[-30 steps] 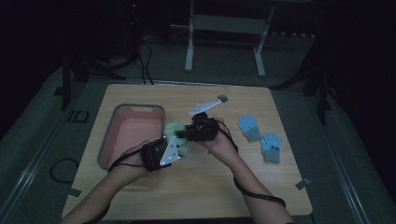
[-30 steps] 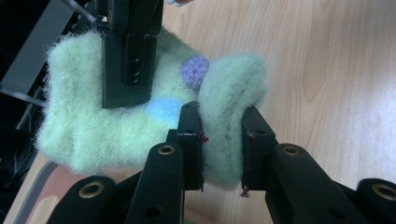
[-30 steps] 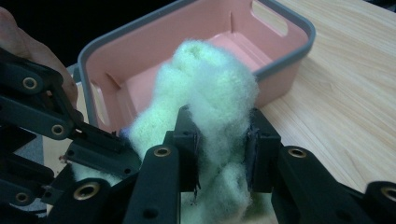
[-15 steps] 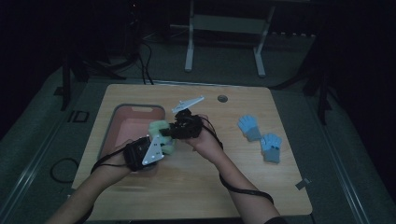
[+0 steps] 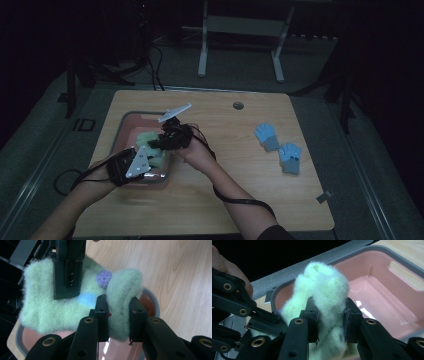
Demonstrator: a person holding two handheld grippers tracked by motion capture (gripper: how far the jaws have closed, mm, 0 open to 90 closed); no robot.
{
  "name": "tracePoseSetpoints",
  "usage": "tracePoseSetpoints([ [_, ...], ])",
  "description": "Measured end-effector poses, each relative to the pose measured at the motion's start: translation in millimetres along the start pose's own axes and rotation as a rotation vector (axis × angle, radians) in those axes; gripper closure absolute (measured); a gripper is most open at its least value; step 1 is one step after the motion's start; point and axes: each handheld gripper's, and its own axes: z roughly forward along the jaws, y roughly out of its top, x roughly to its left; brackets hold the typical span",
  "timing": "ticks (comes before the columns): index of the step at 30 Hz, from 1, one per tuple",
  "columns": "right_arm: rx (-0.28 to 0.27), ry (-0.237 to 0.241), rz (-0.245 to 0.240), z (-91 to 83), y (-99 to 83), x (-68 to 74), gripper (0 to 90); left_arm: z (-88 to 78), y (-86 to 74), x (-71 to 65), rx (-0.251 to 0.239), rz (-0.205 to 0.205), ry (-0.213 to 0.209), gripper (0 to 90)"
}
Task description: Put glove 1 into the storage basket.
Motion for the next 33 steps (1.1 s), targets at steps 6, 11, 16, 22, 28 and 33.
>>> tracePoseSetpoints([
  [6, -0.005, 0.004, 0.000, 13.7, 6.4, 4.3, 70.5, -3.0, -13.5, 7.5, -0.001, -0.005, -0.014, 73.9],
  [11, 0.013, -0.016, 0.014, 22.0, 5.0, 1.5, 70.4, 7.1, -18.8, 9.1, 0.026, 0.001, -0.025, 73.9],
  [16, 0.048, -0.038, 0.012, 36.3, -0.3, -2.3, 70.4, 24.4, -25.4, 10.0, 0.067, 0.019, -0.050, 74.0],
  [22, 0.086, -0.040, 0.052, 49.0, -5.8, -15.4, 70.4, 44.5, -29.2, 18.5, 0.084, 0.013, -0.107, 73.9],
  [28, 0.146, -0.066, 0.055, 60.6, -7.0, -28.0, 67.7, 64.5, -30.1, 23.7, 0.125, 0.008, -0.140, 73.8],
  [33, 0.195, -0.106, 0.050, 66.4, -6.7, -31.6, 55.9, 80.1, -34.8, 28.3, 0.187, 0.009, -0.211, 72.8],
])
